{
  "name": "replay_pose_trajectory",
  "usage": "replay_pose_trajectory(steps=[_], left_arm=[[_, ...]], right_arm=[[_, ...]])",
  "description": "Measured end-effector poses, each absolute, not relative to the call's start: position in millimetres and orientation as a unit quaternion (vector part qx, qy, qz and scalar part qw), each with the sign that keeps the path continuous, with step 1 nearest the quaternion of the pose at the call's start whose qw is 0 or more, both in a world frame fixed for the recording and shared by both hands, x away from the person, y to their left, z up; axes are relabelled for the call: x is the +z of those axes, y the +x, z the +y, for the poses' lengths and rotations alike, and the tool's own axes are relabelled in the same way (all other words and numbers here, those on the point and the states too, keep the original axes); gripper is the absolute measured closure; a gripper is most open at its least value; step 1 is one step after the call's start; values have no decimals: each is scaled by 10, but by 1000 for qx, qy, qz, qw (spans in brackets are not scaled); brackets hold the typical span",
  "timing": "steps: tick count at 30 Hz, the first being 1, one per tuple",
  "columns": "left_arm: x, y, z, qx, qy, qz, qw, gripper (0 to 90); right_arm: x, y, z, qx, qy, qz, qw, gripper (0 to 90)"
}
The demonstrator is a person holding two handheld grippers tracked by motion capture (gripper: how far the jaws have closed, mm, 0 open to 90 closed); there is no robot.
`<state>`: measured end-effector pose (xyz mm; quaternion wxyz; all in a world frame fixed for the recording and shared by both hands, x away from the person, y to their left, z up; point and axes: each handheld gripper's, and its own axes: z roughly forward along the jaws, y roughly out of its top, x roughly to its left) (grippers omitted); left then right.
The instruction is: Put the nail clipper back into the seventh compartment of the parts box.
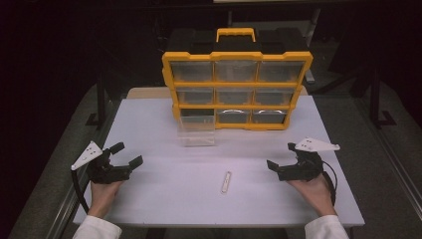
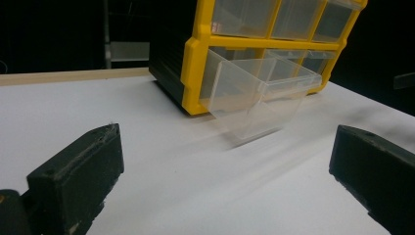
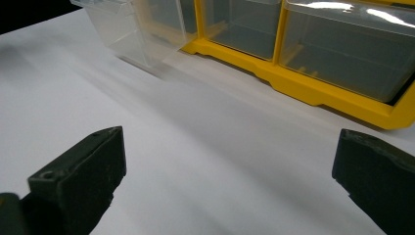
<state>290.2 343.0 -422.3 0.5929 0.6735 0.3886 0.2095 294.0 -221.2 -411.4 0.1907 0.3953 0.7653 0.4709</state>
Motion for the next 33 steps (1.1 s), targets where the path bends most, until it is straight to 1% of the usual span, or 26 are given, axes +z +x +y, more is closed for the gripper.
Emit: replay_pose_trajectory(steps=[14, 22, 23, 24, 28, 29, 33], left_arm=[[-4222, 2905, 3439, 209, 672, 389, 595, 0], [-4222, 2907, 3440, 209, 671, 389, 596, 0], [-4222, 2908, 3440, 209, 670, 390, 596, 0], [-4222, 2907, 3441, 209, 670, 390, 596, 0], [-4221, 2907, 3439, 210, 670, 389, 596, 0], [-4220, 2908, 3438, 211, 669, 389, 597, 0], [-4217, 2906, 3441, 210, 667, 390, 599, 0]], right_arm=[[-4108, 3006, -2016, 452, 378, 788, 176, 0], [-4132, 3052, -1906, 441, 376, 800, 157, 0], [-4138, 3068, -1861, 439, 374, 804, 142, 62], [-4140, 3069, -1850, 441, 370, 806, 137, 80], [-4144, 3072, -1830, 440, 368, 808, 131, 90], [-4168, 3085, -1762, 434, 366, 815, 115, 117], [-4187, 3099, -1713, 427, 363, 821, 105, 127]])
